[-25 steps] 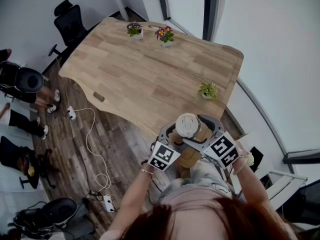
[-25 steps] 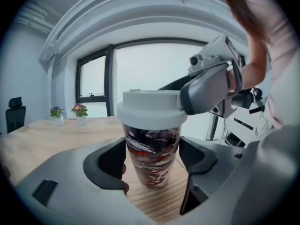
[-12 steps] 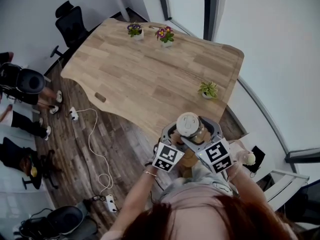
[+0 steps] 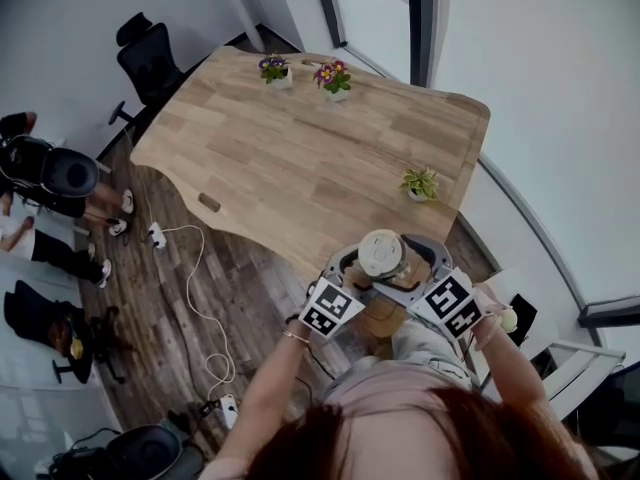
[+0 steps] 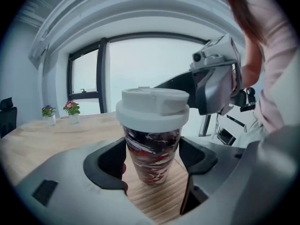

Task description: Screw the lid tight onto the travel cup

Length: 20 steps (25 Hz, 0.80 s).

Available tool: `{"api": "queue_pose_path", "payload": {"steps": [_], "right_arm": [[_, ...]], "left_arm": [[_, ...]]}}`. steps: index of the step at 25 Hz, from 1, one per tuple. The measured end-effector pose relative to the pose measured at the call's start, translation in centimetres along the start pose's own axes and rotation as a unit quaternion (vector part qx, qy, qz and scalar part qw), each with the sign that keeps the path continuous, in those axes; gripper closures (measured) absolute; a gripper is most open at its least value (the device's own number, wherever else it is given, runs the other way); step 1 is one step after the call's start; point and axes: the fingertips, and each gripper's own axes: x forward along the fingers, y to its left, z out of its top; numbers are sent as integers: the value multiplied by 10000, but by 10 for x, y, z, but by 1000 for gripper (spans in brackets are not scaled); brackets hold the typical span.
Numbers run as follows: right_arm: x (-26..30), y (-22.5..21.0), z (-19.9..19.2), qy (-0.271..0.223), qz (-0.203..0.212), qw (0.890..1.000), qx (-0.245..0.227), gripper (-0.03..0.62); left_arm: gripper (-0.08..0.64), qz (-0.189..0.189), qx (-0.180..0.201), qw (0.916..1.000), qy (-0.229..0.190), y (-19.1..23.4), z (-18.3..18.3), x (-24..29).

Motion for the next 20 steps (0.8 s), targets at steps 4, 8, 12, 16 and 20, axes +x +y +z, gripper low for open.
{"api": "queue_pose_path", "payload": {"steps": [4, 8, 12, 16, 20], "right_arm": [[4, -4, -2, 167, 358, 9987, -328, 230], [9, -6, -3, 183, 332, 9983, -431, 230], [5, -8, -2, -156, -385, 9989, -223, 230], [5, -11, -3, -314, -961, 9947, 163, 230], [3, -7, -3, -307, -409, 9981, 336, 230]], "left_arm": [[209, -393, 241, 9987, 199, -2, -1, 1], [210, -445, 325, 9980, 305, -2, -1, 1], [210, -212, 259, 9991, 275, -2, 1, 2], [210, 127, 57, 9997, 194, -1, 3, 4], [209, -119, 219, 9993, 268, -1, 1, 3]]}}
